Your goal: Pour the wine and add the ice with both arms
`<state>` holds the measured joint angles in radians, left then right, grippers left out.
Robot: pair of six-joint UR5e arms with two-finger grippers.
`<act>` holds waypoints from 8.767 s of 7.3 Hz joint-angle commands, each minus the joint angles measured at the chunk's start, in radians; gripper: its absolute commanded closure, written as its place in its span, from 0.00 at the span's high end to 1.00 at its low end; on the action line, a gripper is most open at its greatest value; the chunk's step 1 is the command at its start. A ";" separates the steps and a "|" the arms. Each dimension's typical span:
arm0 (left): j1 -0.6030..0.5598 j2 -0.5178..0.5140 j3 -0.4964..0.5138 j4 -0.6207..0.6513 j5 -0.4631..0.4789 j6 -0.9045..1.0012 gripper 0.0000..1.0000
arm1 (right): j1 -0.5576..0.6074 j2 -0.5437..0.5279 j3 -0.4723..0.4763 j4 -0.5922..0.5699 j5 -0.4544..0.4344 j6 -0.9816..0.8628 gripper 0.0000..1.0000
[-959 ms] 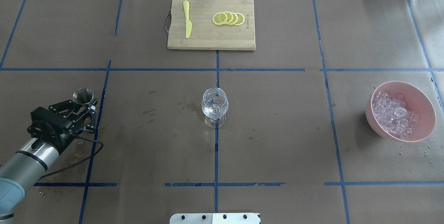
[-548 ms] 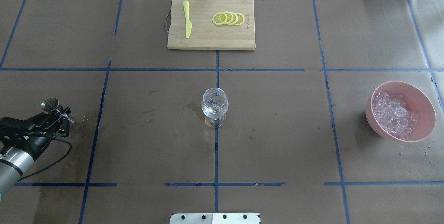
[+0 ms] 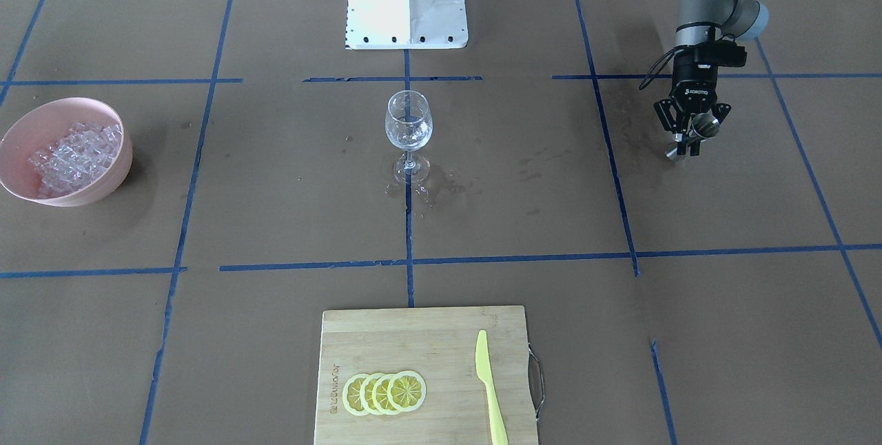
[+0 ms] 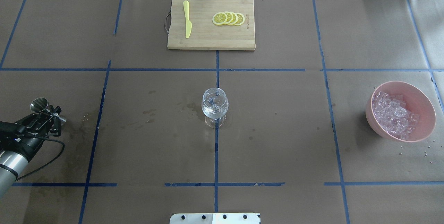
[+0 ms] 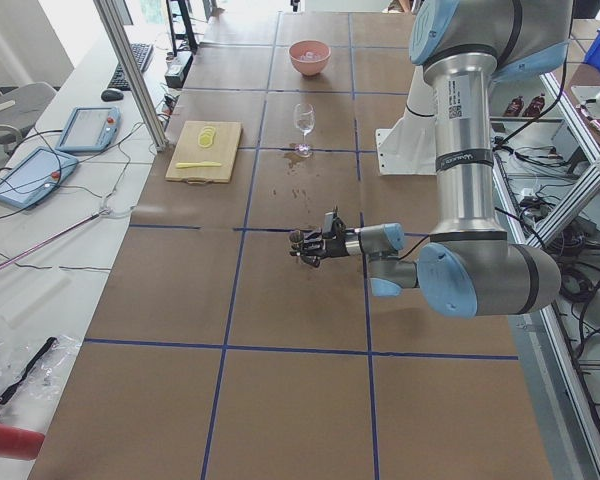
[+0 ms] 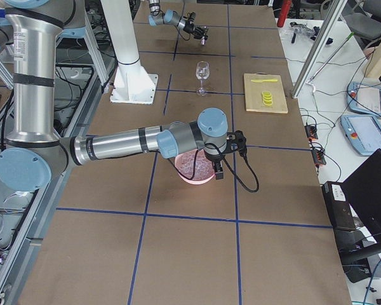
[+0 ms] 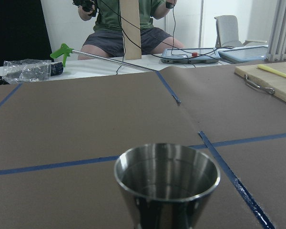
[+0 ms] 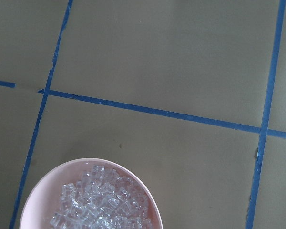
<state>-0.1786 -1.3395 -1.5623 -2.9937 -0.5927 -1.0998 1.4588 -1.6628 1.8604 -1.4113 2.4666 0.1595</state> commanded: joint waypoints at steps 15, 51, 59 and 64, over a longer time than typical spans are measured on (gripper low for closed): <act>0.084 0.014 -0.049 0.001 -0.001 -0.022 0.99 | 0.000 0.000 0.000 0.000 0.000 0.002 1.00; -1.111 0.002 -0.025 0.366 -1.734 0.555 1.00 | -0.529 0.179 0.172 0.227 -0.268 1.173 0.00; -1.111 0.002 -0.021 0.364 -1.724 0.552 1.00 | -0.897 0.738 0.054 0.067 -0.574 1.568 0.00; -1.111 0.002 -0.018 0.364 -1.722 0.552 1.00 | -0.919 0.741 0.045 0.064 -0.592 1.571 1.00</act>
<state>-1.2901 -1.3376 -1.5805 -2.6292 -2.3148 -0.5476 0.5410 -0.9210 1.9100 -1.3455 1.8749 1.7296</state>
